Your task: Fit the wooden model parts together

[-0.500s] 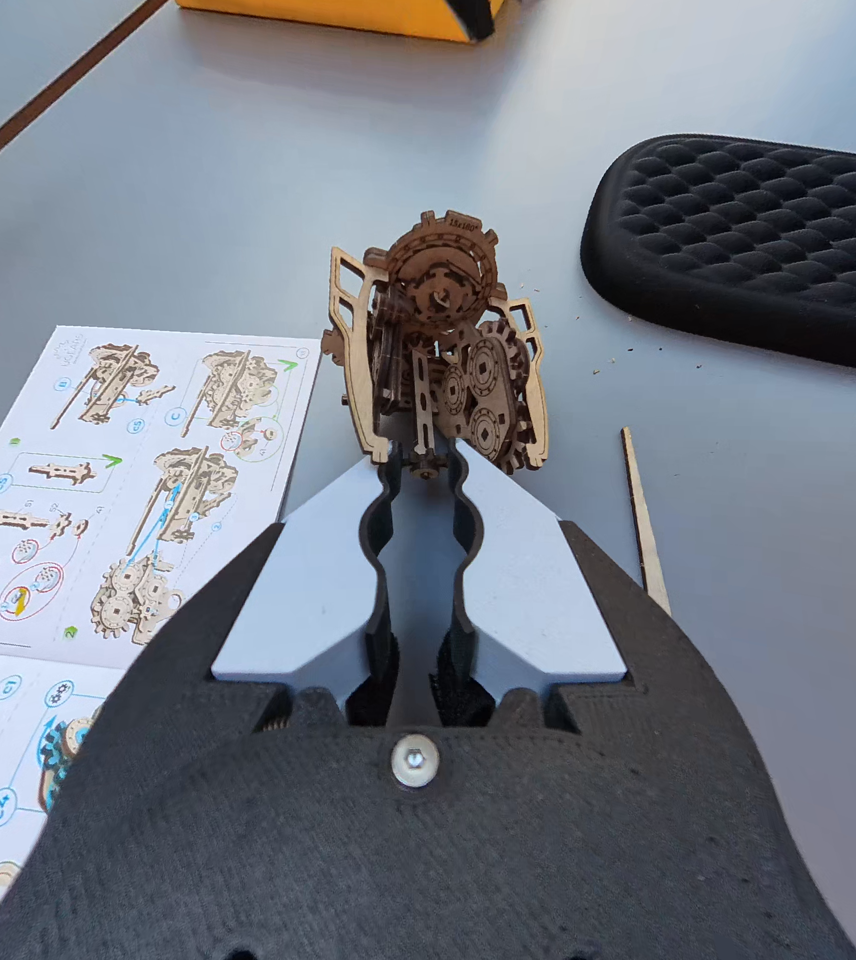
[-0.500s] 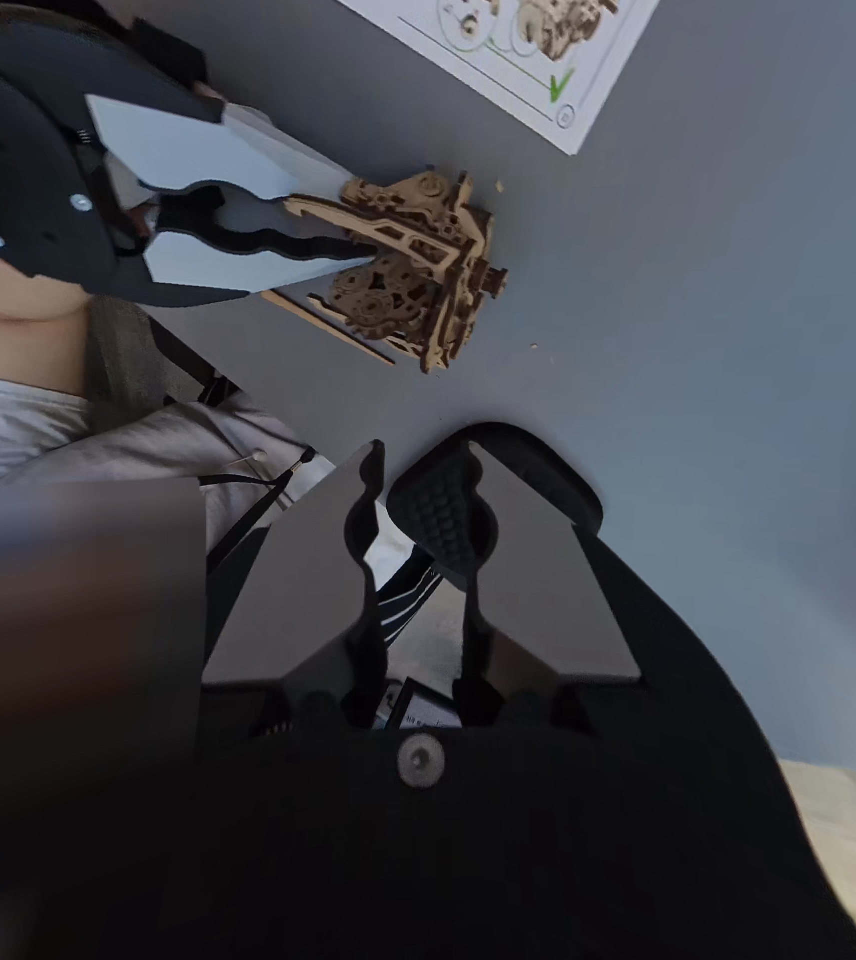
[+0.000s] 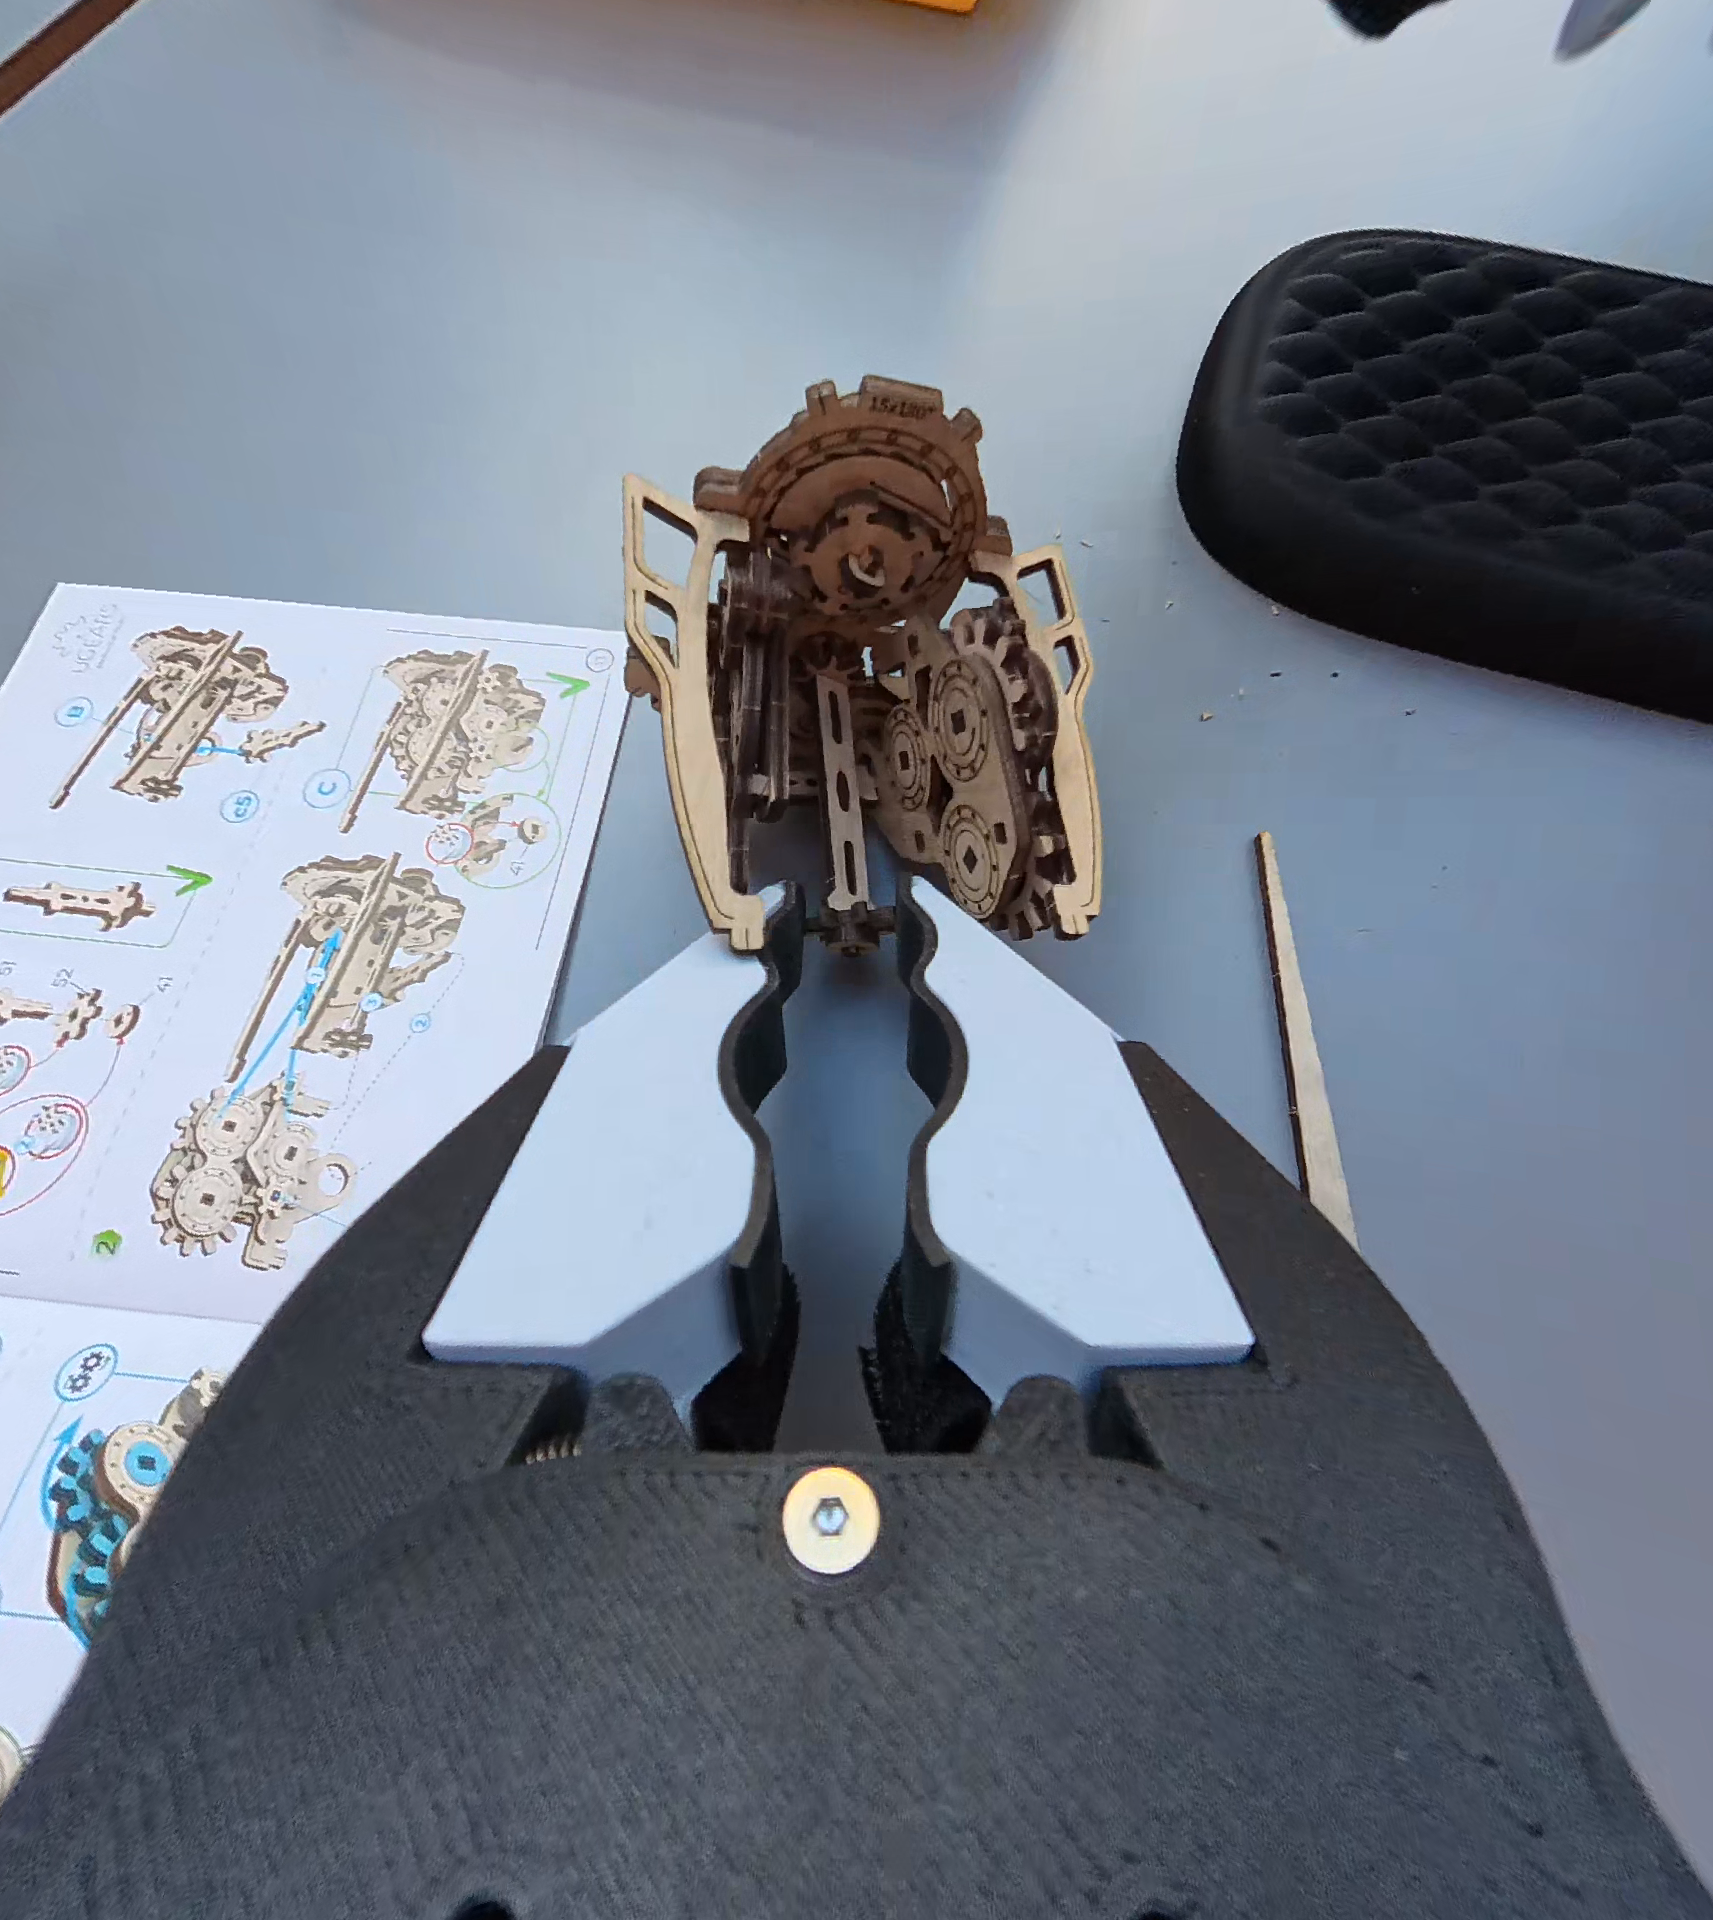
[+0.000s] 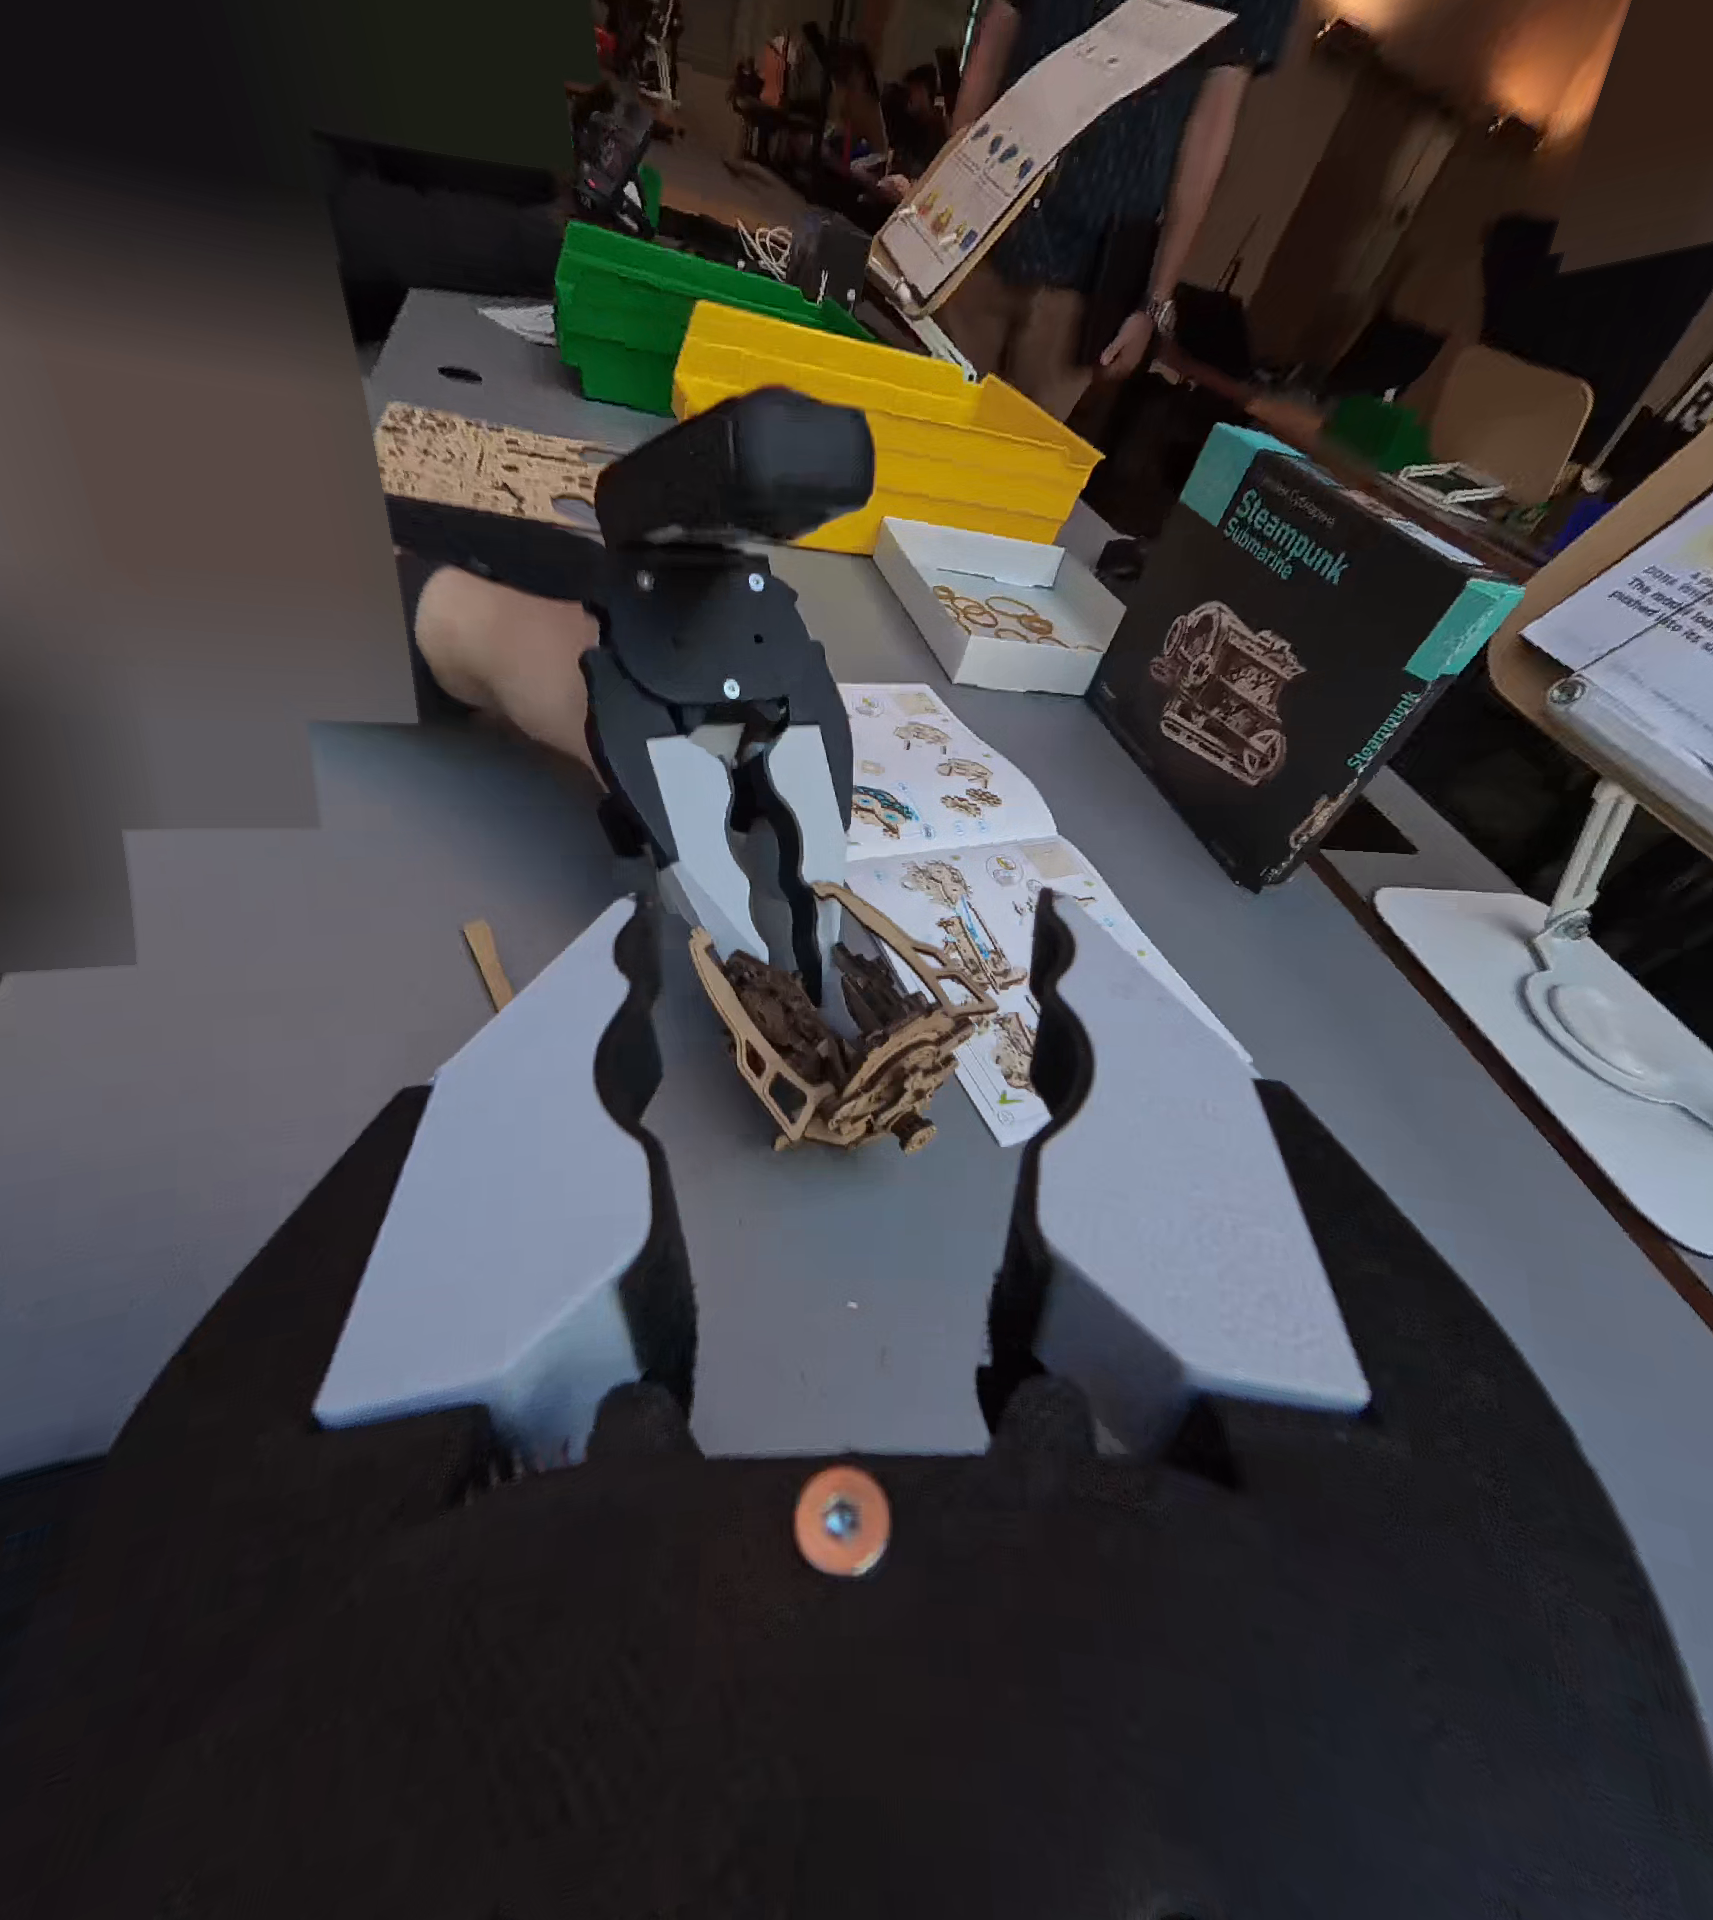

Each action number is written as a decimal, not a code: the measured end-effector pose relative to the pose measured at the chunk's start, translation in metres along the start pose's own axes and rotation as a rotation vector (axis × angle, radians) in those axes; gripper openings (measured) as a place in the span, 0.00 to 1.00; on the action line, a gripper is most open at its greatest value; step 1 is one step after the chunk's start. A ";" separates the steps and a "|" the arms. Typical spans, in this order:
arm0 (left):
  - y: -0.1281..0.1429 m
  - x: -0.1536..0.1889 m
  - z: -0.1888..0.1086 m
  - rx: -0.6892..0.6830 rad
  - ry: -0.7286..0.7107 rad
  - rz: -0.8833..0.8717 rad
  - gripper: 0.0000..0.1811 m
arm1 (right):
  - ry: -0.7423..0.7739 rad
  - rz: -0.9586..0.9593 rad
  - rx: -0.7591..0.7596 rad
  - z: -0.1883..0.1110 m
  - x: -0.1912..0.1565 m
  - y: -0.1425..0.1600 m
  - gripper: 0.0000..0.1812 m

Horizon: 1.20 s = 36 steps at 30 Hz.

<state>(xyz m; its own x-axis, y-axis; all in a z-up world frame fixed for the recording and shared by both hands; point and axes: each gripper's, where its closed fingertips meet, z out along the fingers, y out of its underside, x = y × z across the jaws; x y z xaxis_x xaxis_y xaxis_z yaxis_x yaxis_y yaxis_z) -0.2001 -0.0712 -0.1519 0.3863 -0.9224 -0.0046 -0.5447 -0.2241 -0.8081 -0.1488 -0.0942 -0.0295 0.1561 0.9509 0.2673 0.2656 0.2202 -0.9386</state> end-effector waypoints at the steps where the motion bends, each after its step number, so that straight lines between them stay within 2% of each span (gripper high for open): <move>1: 0.000 0.000 0.000 0.000 0.002 -0.002 0.09 | -0.004 -0.038 -0.026 0.002 -0.004 0.013 0.39; 3: 0.001 0.000 0.000 -0.004 0.008 0.000 0.09 | -0.063 -0.070 -0.074 0.007 -0.009 0.035 0.40; 8: 0.005 -0.001 0.001 -0.030 0.021 0.012 0.09 | -0.197 -0.098 -0.142 0.019 0.000 0.069 0.40; 12: 0.006 -0.002 0.001 -0.036 0.030 0.015 0.09 | -0.266 -0.080 -0.138 0.035 0.009 0.079 0.41; 20: 0.007 -0.003 0.001 -0.040 0.034 0.018 0.09 | -0.424 -0.028 -0.072 0.046 0.002 0.072 0.41; 23: 0.007 -0.003 0.002 -0.043 0.021 0.036 0.09 | -0.444 -0.025 -0.117 0.050 0.003 0.078 0.37; 26: 0.010 -0.005 0.002 -0.057 -0.002 0.050 0.09 | -0.455 -0.006 -0.085 0.049 0.003 0.075 0.32; 28: 0.010 -0.005 0.002 -0.058 -0.011 0.058 0.09 | -0.413 -0.018 -0.070 0.047 0.008 0.067 0.37; 30: 0.010 -0.005 0.002 -0.057 -0.015 0.062 0.09 | -0.386 -0.105 -0.007 0.041 0.007 0.042 0.33; 31: 0.010 -0.005 0.002 -0.055 -0.016 0.064 0.09 | -0.407 -0.172 -0.017 0.039 0.000 0.033 0.24; 32: 0.009 -0.005 0.002 -0.055 -0.018 0.067 0.09 | -0.448 -0.241 -0.067 0.039 -0.009 0.029 0.19; 35: 0.009 -0.005 0.002 -0.055 -0.022 0.070 0.09 | -0.558 -0.366 -0.281 0.051 -0.027 0.030 0.20; 36: 0.009 -0.006 0.002 -0.054 -0.025 0.070 0.09 | -0.596 -0.394 -0.352 0.055 -0.030 0.032 0.18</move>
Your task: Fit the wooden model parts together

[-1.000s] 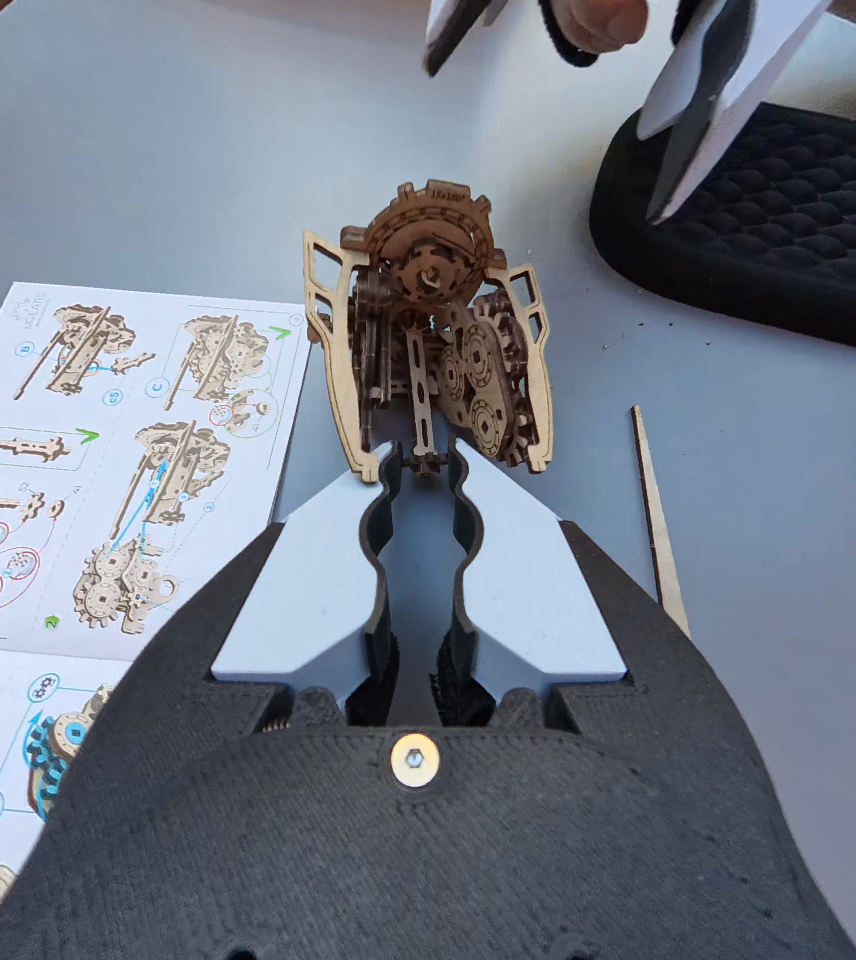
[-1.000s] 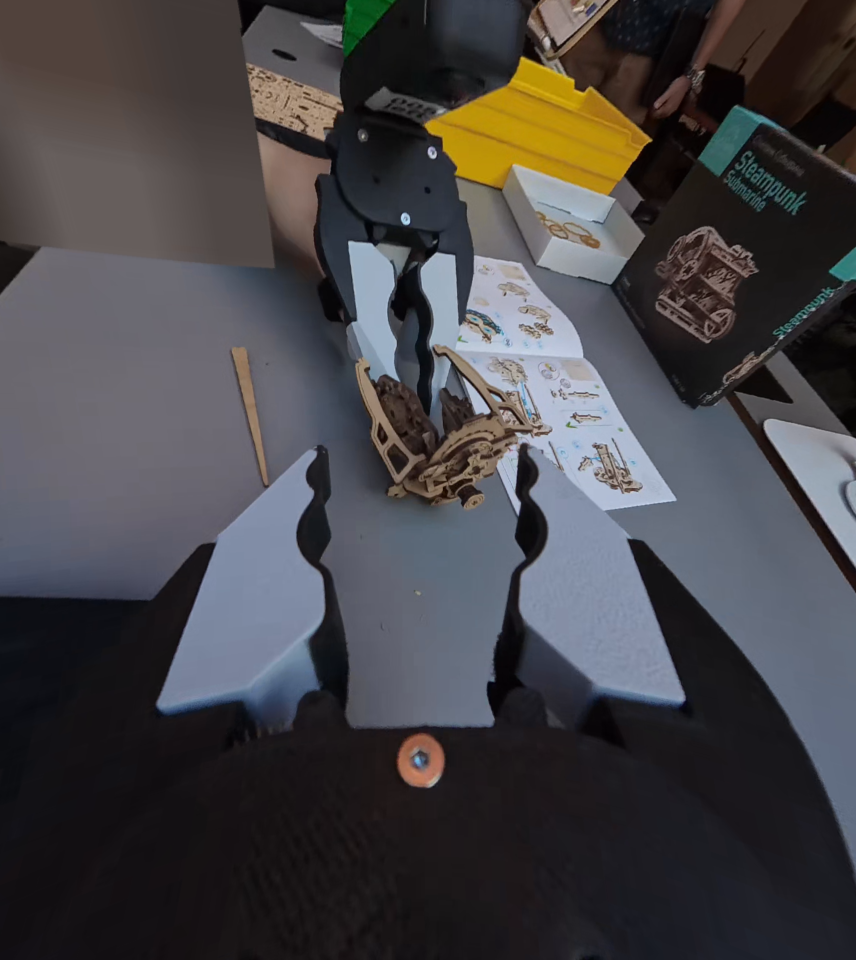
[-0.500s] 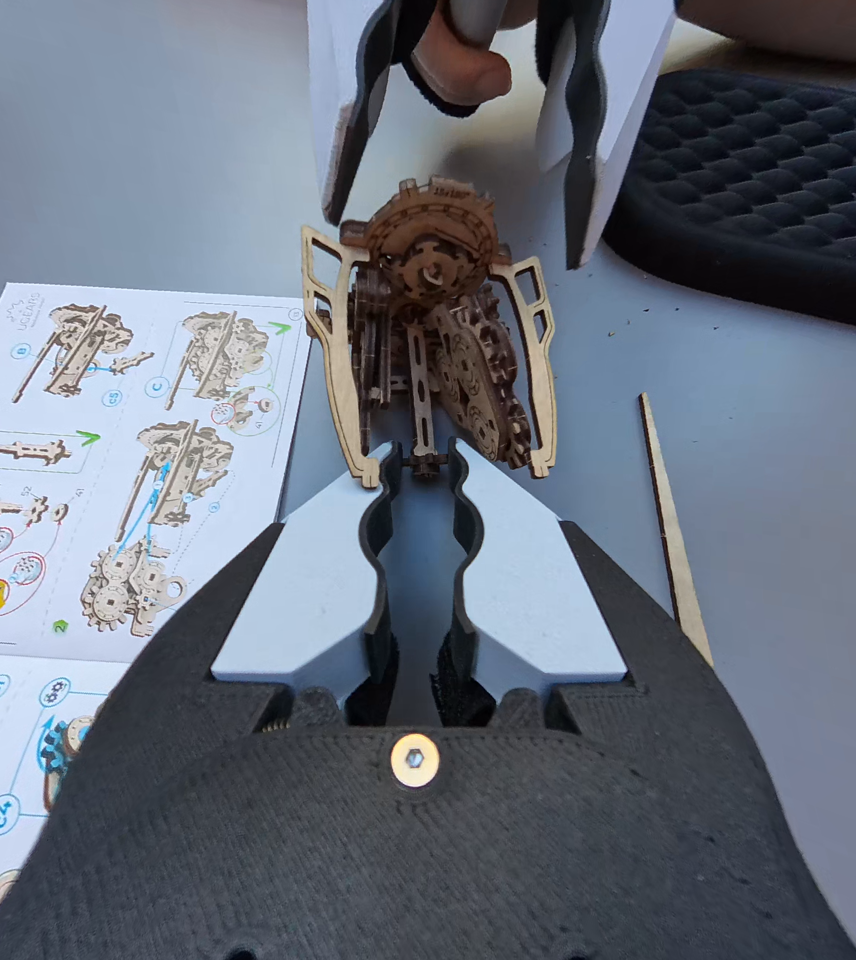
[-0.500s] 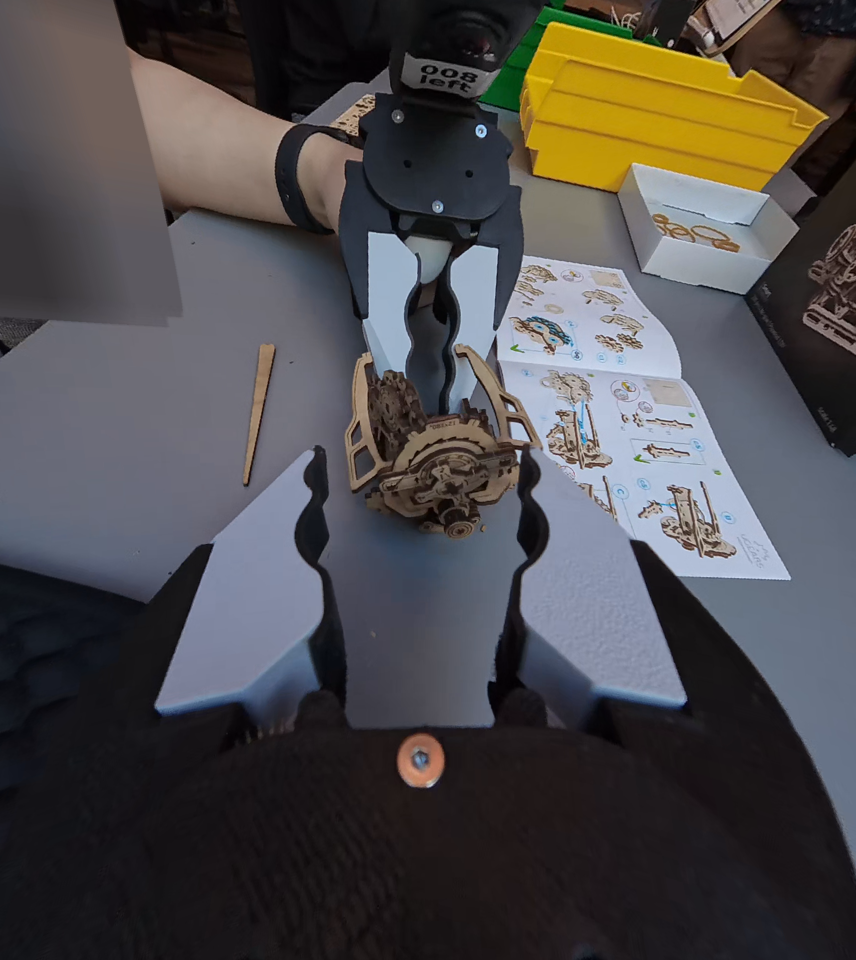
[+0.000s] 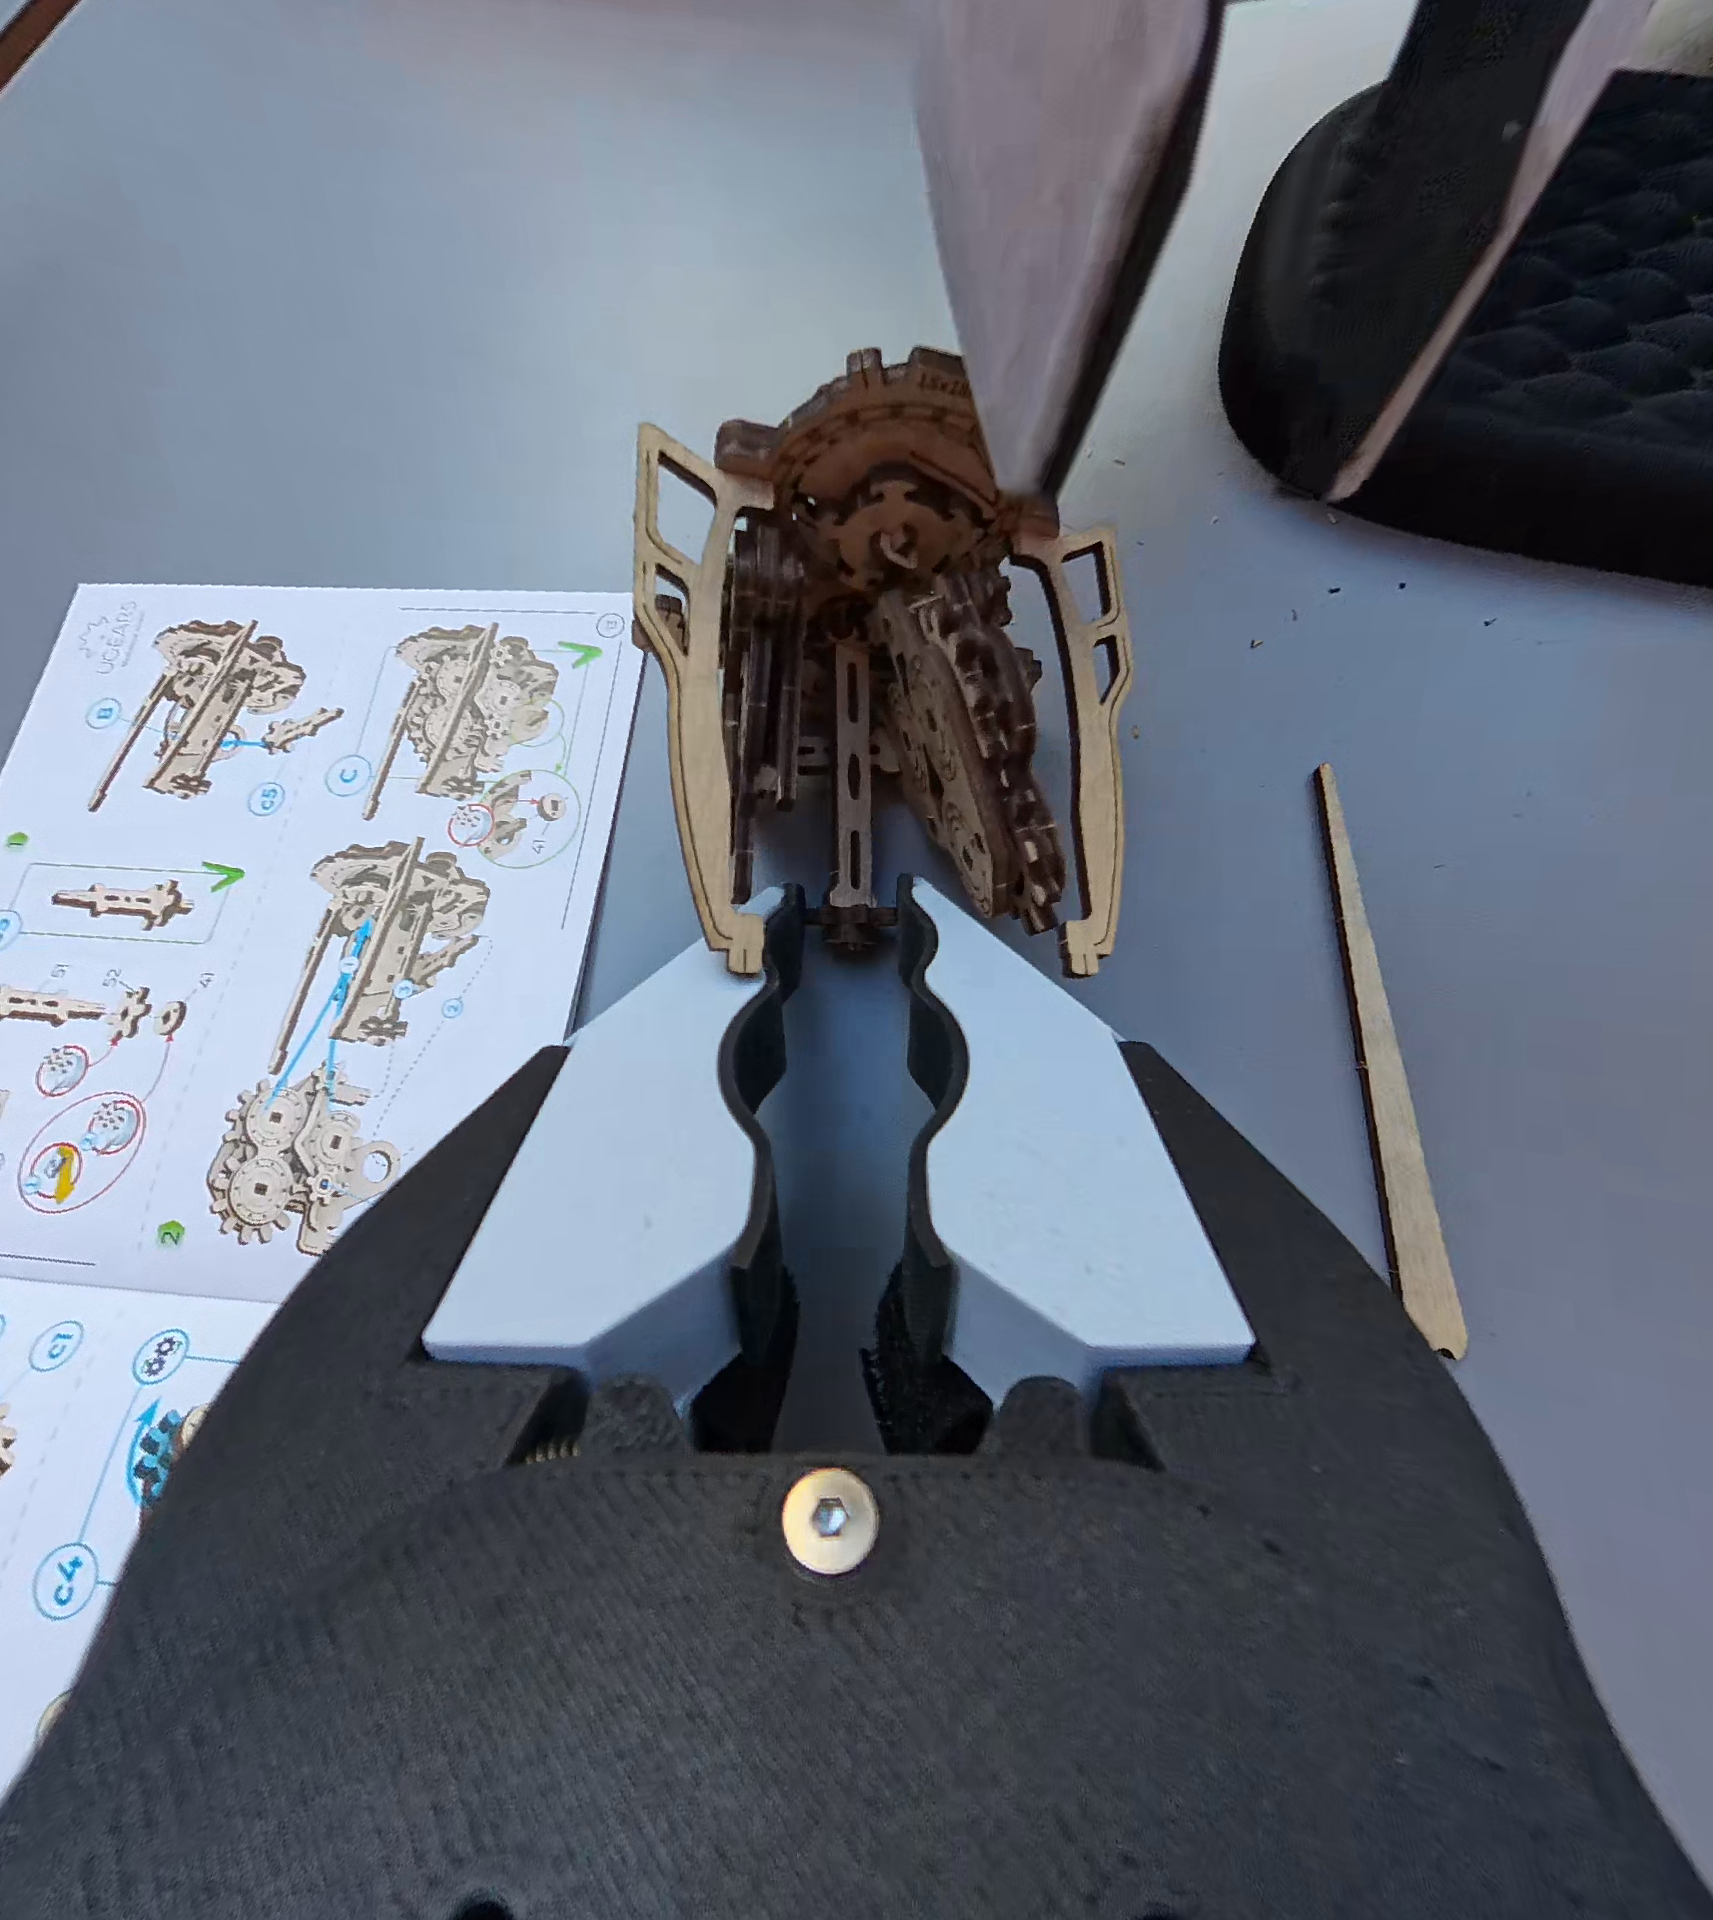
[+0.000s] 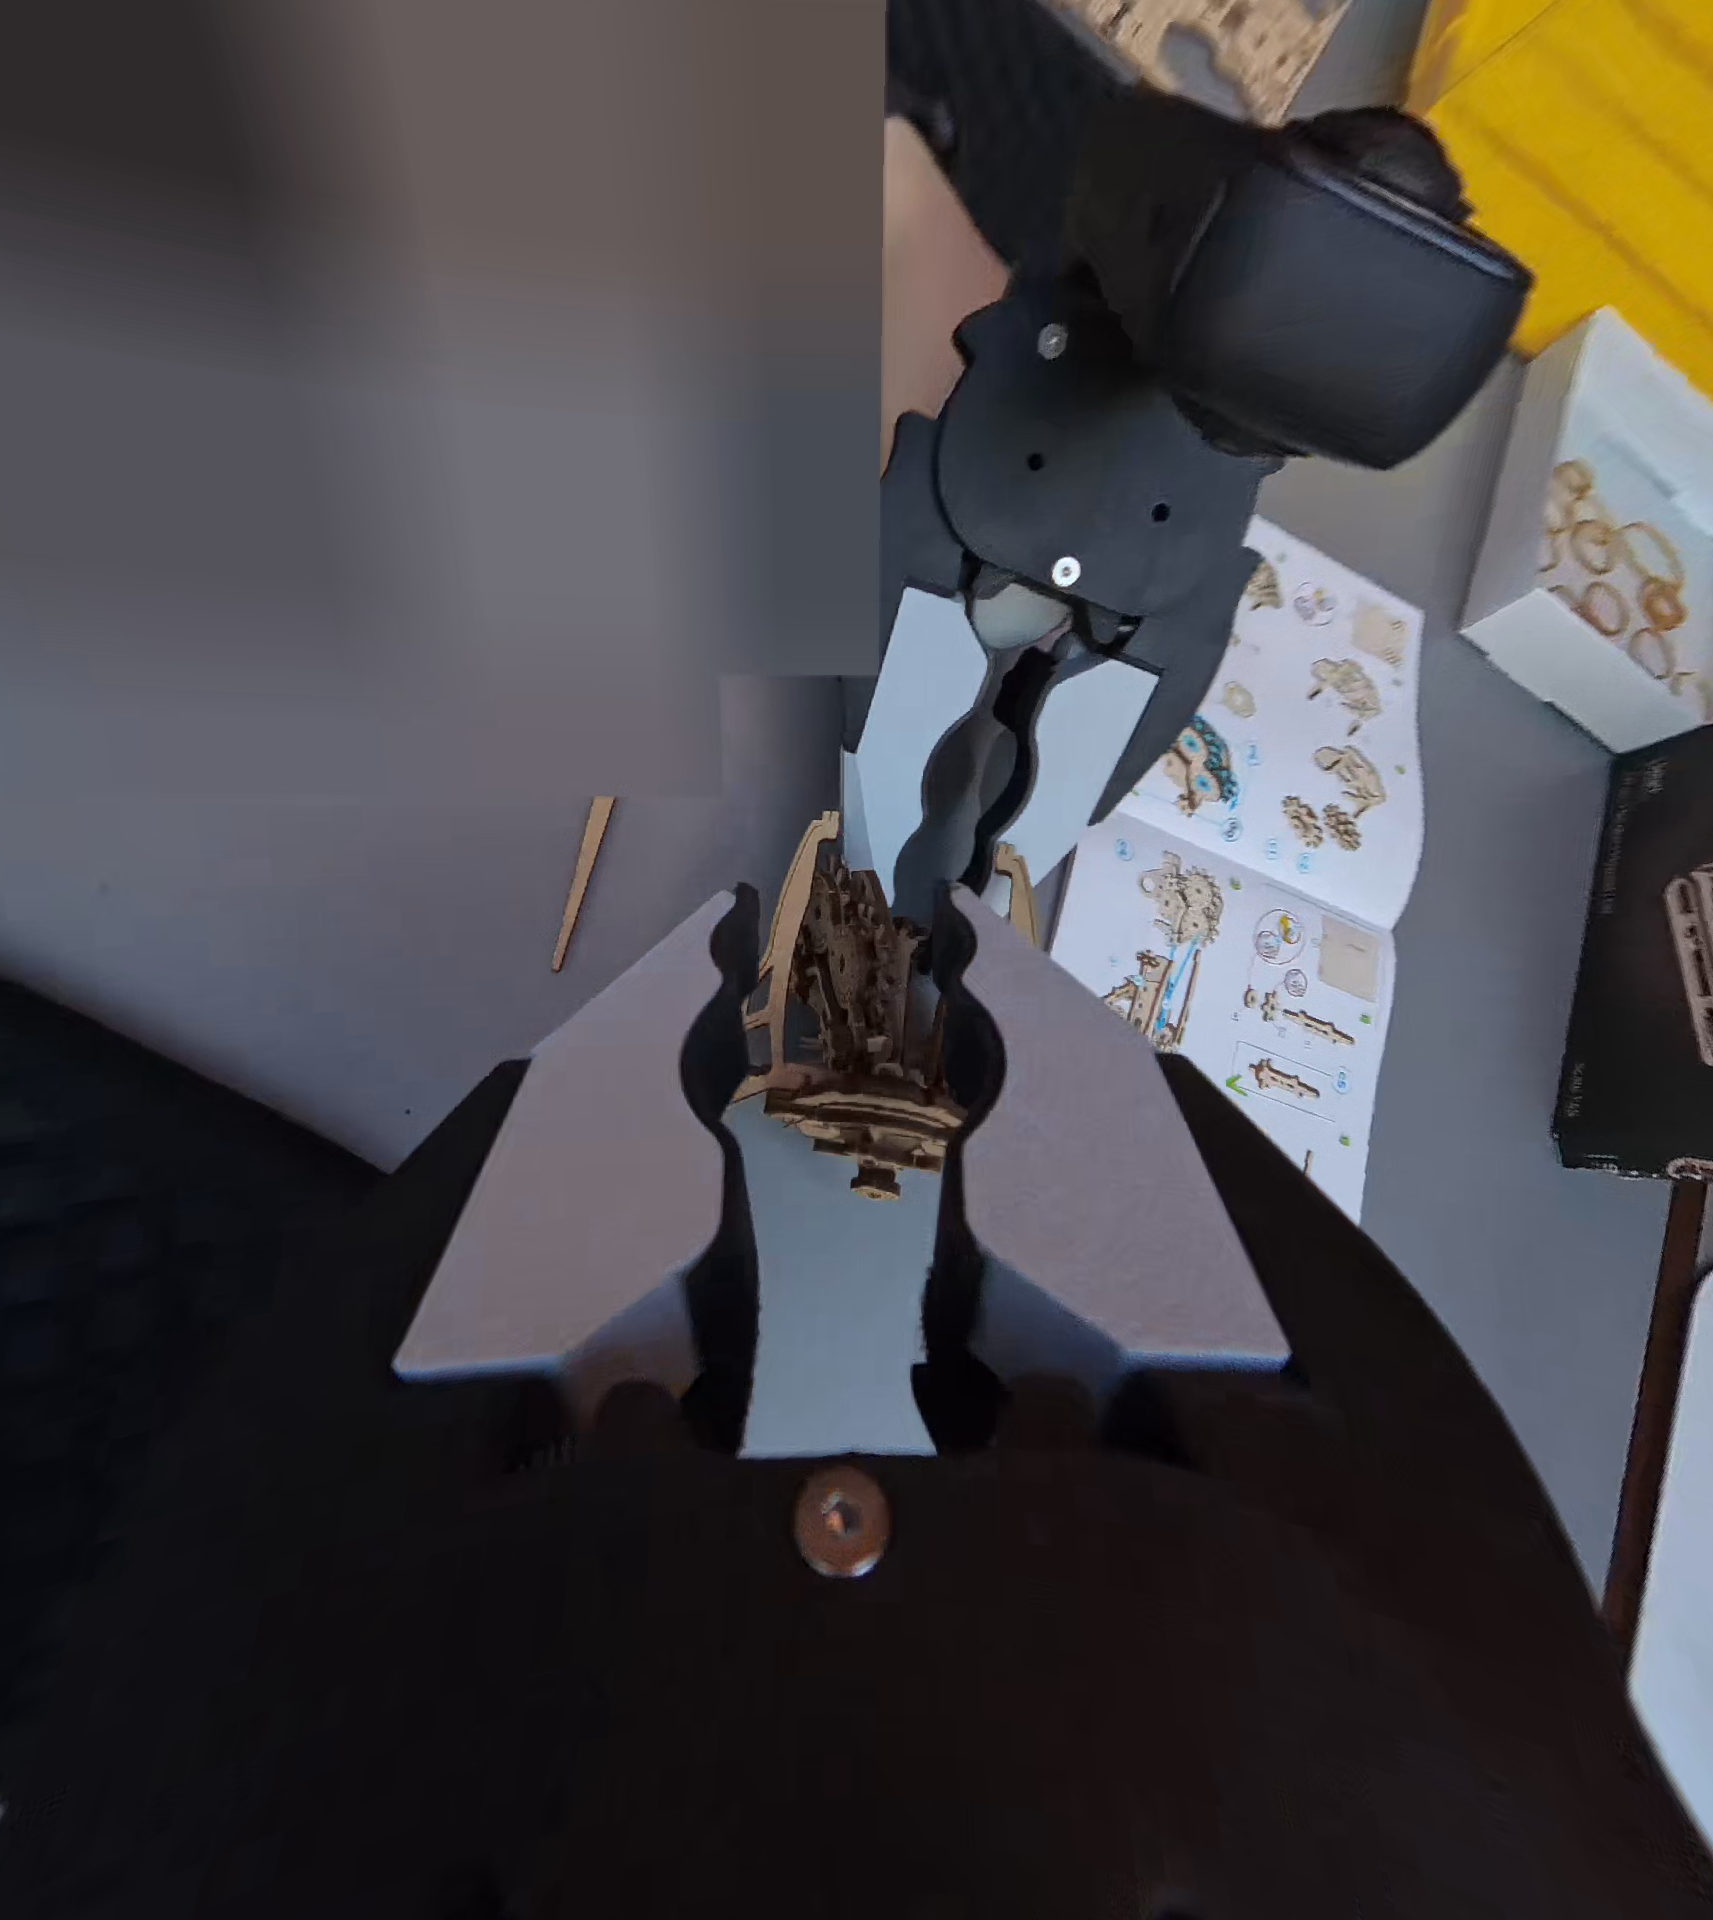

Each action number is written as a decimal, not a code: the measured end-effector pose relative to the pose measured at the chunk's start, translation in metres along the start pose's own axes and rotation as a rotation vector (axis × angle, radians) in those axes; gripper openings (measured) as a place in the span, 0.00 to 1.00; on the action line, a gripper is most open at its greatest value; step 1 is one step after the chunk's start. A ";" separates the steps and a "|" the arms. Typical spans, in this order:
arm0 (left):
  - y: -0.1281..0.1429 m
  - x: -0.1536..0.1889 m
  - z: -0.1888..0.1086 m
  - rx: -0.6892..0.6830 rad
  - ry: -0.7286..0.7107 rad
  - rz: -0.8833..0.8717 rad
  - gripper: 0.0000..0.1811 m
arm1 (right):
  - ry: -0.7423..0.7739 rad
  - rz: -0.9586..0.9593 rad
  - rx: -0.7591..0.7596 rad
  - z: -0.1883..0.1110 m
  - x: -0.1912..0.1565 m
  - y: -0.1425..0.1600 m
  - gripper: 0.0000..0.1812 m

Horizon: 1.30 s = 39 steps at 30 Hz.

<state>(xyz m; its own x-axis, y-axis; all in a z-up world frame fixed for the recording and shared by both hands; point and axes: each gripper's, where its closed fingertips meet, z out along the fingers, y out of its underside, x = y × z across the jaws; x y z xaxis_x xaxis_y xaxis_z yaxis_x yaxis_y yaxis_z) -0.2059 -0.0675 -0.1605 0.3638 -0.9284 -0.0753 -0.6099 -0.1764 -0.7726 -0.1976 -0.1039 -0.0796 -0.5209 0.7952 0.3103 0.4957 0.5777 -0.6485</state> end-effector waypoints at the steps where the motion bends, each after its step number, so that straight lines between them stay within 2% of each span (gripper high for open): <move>1: 0.000 0.000 0.000 0.002 -0.001 -0.002 0.09 | -0.037 -0.017 -0.061 0.004 0.001 0.001 0.14; 7: -0.001 0.001 0.000 0.003 -0.001 0.002 0.09 | -0.123 0.004 -0.300 0.024 0.010 0.026 0.14; 9: 0.000 0.001 0.001 -0.003 -0.003 0.001 0.09 | -0.152 0.024 -0.314 0.028 0.005 0.026 0.11; 10: 0.000 0.001 0.000 -0.001 -0.002 -0.001 0.09 | -0.163 0.023 -0.344 0.029 0.003 0.030 0.07; 14: -0.002 0.001 0.000 0.010 0.006 -0.027 0.09 | -0.146 0.047 -0.378 0.024 0.000 0.032 0.06; 26: -0.005 -0.001 -0.006 0.050 0.023 -0.161 0.09 | -0.014 0.161 -0.328 0.019 0.002 0.033 0.05; 31: -0.002 -0.006 -0.023 0.076 -0.017 -0.188 0.15 | -0.010 0.157 -0.260 0.016 0.001 0.035 0.05; 33: -0.008 -0.004 -0.038 0.127 -0.027 -0.182 0.15 | 0.001 0.144 -0.240 0.015 0.001 0.036 0.05; 36: -0.030 0.001 -0.059 0.253 -0.038 -0.139 0.15 | 0.022 0.131 -0.222 0.016 0.003 0.036 0.05; 39: -0.046 0.009 -0.062 0.281 -0.038 -0.092 0.16 | 0.030 0.109 -0.215 0.017 0.004 0.035 0.06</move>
